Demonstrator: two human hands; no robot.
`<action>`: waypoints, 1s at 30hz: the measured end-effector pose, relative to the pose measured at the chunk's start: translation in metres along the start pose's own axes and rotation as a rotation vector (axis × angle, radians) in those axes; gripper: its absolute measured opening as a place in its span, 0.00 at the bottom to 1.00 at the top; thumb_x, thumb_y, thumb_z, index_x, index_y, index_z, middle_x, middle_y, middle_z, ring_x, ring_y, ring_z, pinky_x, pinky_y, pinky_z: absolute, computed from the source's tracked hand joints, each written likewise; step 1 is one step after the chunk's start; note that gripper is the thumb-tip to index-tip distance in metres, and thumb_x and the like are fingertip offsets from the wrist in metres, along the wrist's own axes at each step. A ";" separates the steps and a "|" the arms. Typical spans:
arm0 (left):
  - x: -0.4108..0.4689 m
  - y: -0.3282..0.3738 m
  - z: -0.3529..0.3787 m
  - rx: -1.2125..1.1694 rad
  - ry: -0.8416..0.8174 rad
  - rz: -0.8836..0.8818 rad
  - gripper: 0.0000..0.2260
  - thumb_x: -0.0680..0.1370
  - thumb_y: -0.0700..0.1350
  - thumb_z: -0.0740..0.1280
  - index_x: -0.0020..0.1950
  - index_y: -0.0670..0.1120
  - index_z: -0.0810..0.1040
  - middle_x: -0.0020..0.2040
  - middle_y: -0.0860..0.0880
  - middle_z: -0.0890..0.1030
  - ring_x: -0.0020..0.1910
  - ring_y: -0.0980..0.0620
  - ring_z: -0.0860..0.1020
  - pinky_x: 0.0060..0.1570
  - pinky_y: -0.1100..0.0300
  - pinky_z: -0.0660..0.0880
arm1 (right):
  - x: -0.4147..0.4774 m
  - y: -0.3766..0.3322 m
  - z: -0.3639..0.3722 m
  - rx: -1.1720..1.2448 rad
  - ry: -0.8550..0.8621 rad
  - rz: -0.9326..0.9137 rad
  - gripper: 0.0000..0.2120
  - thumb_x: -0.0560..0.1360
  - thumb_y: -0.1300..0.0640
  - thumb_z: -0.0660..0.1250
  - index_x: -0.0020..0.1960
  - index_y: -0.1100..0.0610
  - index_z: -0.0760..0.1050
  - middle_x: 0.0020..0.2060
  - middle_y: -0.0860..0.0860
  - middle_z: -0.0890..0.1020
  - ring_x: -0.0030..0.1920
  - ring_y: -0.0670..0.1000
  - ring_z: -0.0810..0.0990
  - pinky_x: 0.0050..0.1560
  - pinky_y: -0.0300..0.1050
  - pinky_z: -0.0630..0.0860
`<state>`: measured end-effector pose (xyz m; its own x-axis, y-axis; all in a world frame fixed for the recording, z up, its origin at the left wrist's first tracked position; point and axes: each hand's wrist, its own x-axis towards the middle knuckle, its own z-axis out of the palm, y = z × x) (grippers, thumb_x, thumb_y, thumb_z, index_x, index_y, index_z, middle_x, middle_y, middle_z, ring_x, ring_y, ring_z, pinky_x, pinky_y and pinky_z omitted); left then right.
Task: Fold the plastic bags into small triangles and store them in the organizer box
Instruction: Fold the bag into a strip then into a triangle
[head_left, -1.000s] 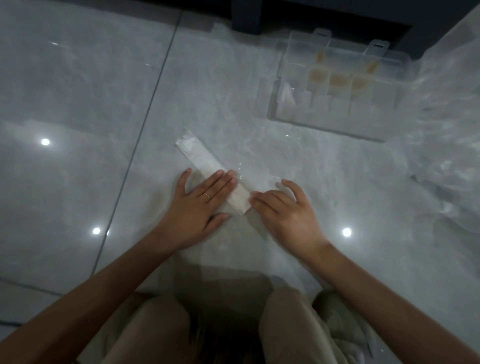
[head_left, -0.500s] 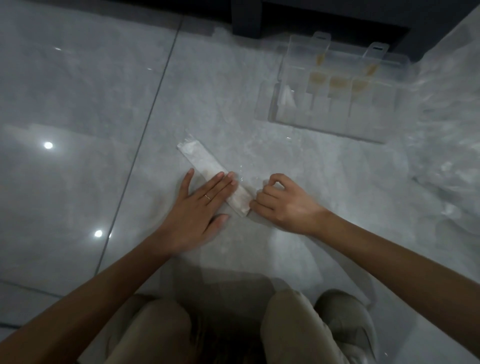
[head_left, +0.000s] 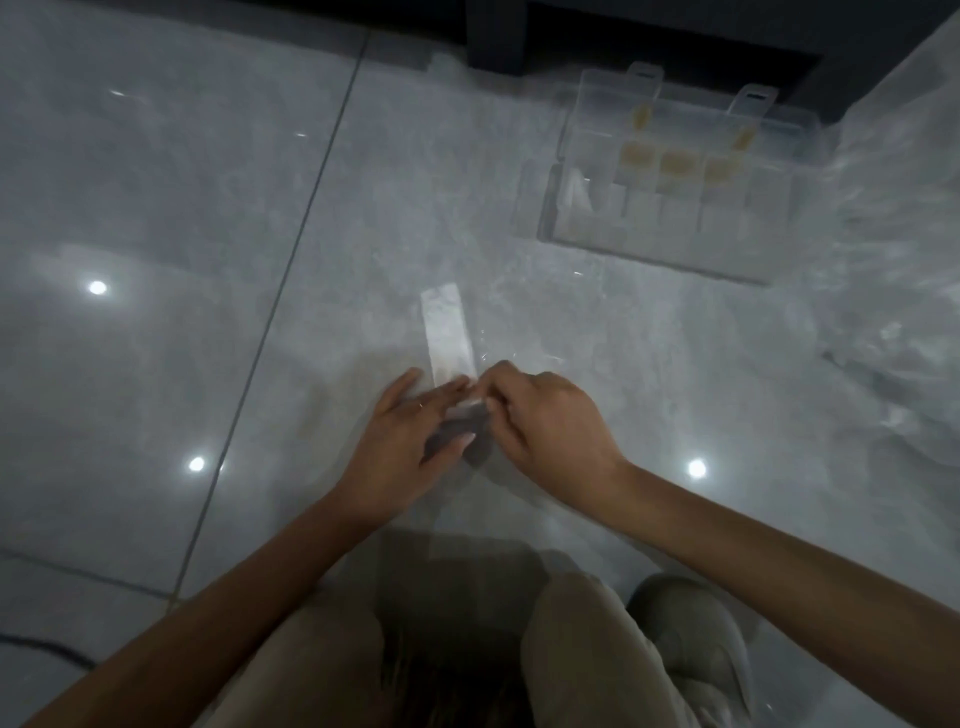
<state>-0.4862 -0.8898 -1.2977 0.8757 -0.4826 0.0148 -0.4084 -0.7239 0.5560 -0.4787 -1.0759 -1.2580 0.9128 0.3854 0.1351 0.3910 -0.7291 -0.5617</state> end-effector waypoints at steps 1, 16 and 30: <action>0.000 0.005 0.000 -0.104 0.051 -0.073 0.16 0.78 0.54 0.60 0.57 0.46 0.80 0.53 0.47 0.84 0.54 0.57 0.78 0.73 0.62 0.55 | 0.001 -0.003 0.000 0.135 -0.040 0.158 0.05 0.78 0.60 0.57 0.46 0.57 0.71 0.30 0.49 0.76 0.27 0.51 0.73 0.29 0.41 0.65; 0.029 0.017 -0.014 -0.592 0.024 -0.597 0.18 0.68 0.53 0.65 0.45 0.40 0.83 0.39 0.42 0.82 0.37 0.54 0.77 0.39 0.55 0.73 | 0.050 0.026 -0.004 0.677 -0.162 0.604 0.09 0.72 0.55 0.75 0.34 0.52 0.80 0.21 0.41 0.76 0.26 0.38 0.73 0.36 0.37 0.70; 0.049 0.026 -0.014 -0.286 0.008 -0.669 0.17 0.69 0.54 0.64 0.26 0.45 0.68 0.23 0.51 0.65 0.24 0.52 0.65 0.29 0.56 0.58 | 0.048 0.027 0.009 0.489 0.036 0.681 0.07 0.75 0.59 0.70 0.41 0.62 0.83 0.23 0.41 0.76 0.25 0.40 0.75 0.38 0.42 0.76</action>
<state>-0.4497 -0.9250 -1.2708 0.9167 0.0231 -0.3990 0.2978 -0.7052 0.6434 -0.4251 -1.0723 -1.2741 0.9375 -0.0749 -0.3399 -0.3343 -0.4656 -0.8194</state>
